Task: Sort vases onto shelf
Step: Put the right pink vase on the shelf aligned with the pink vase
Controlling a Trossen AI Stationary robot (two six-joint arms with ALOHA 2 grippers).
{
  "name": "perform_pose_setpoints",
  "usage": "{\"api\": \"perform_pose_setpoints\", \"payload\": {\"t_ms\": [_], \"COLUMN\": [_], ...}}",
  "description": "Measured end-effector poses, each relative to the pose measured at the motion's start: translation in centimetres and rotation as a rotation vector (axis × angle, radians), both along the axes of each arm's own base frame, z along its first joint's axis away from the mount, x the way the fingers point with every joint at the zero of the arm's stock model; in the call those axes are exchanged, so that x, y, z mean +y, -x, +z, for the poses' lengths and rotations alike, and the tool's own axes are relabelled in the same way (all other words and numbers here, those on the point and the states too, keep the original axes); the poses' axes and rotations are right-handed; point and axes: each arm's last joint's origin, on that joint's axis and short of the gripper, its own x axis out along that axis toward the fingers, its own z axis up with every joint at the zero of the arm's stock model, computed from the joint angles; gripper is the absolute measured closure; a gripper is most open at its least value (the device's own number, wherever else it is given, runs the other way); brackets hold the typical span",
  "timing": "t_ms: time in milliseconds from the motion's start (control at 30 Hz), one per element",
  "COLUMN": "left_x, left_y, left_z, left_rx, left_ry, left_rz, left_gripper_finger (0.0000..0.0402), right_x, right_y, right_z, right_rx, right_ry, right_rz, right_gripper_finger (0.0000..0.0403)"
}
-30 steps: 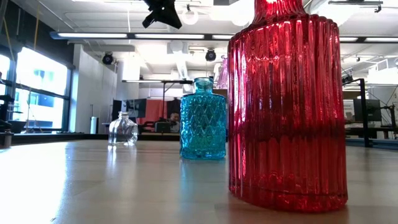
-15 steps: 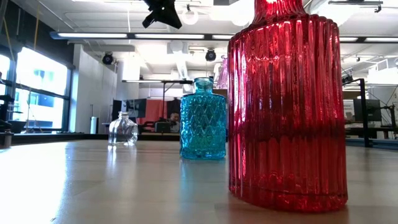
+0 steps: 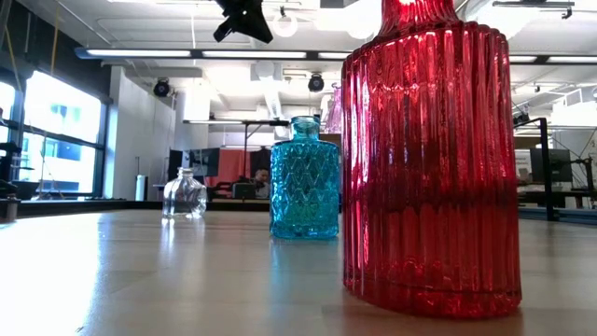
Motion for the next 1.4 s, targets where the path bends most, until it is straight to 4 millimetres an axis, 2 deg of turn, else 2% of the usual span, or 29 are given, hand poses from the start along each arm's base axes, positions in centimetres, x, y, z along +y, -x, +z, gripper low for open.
{"api": "perform_pose_setpoints", "payload": {"t_ms": [367,1200,1400], "left_x": [0.01,0.02,0.03], "left_y": [0.0,-0.02,-0.01], "left_z": [-0.01,0.0,-0.01], "left_rx": [0.008,0.018,0.021], "left_ry": [-0.013,-0.032,-0.035], "left_rz": [-0.01,-0.025,-0.016], "left_gripper_finger": [0.0371,0.0371,0.0371], "right_x": [0.15,0.14,0.12], "right_y": [-0.34,-0.33,-0.33], "right_z": [0.08,0.11,0.11], "right_rx": [-0.053,-0.057,-0.059], "right_ry": [0.002,0.003,0.005], "right_rz": [-0.054,-0.043,-0.044], "right_gripper_finger": [0.0199,0.0395,0.0397]}}
